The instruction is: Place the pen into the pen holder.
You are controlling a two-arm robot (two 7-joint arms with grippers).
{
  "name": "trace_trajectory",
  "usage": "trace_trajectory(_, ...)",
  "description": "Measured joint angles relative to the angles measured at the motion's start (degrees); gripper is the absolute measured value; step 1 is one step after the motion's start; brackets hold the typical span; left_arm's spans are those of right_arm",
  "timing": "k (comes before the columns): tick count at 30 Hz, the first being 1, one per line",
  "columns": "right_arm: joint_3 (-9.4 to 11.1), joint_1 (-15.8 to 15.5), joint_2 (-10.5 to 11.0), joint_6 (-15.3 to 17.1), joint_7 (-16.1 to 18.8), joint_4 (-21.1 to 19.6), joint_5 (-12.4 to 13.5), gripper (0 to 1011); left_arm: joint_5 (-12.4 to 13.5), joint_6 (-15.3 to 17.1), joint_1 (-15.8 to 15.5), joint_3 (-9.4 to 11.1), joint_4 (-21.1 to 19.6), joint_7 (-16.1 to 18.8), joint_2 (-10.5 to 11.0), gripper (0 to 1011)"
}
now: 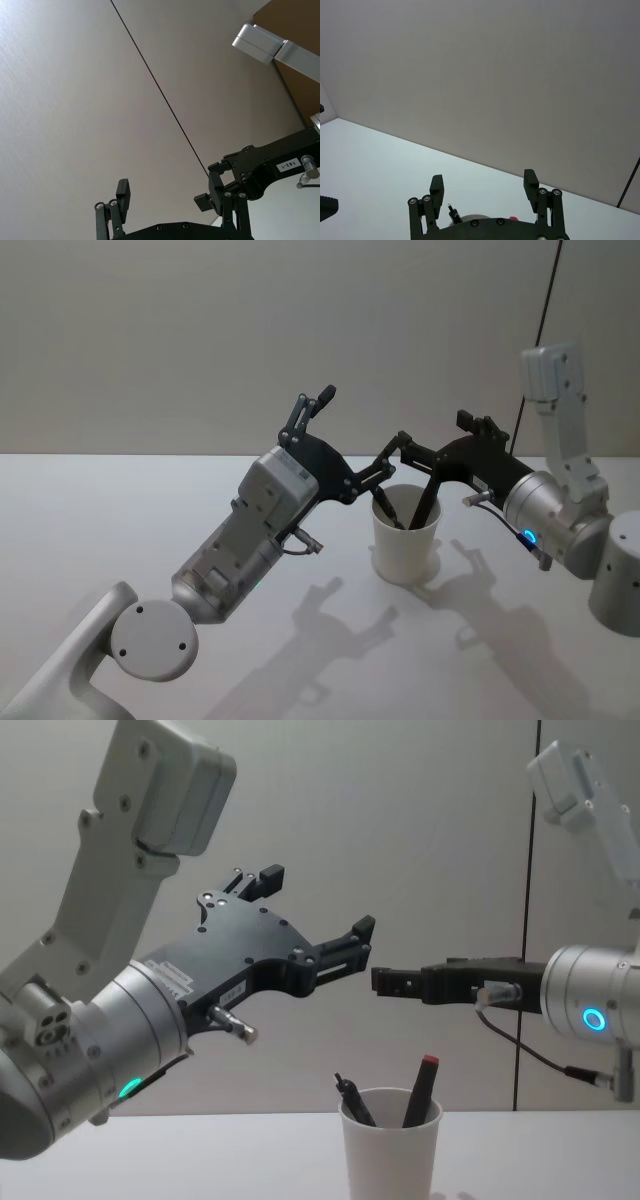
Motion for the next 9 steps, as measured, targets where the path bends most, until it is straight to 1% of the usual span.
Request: trace_trajectory(9, 0.0, 0.0, 0.0, 0.0, 0.0, 0.0, 0.0, 1001, 0.0, 0.0, 0.0, 0.0, 0.0, 0.0, 0.0, 1000)
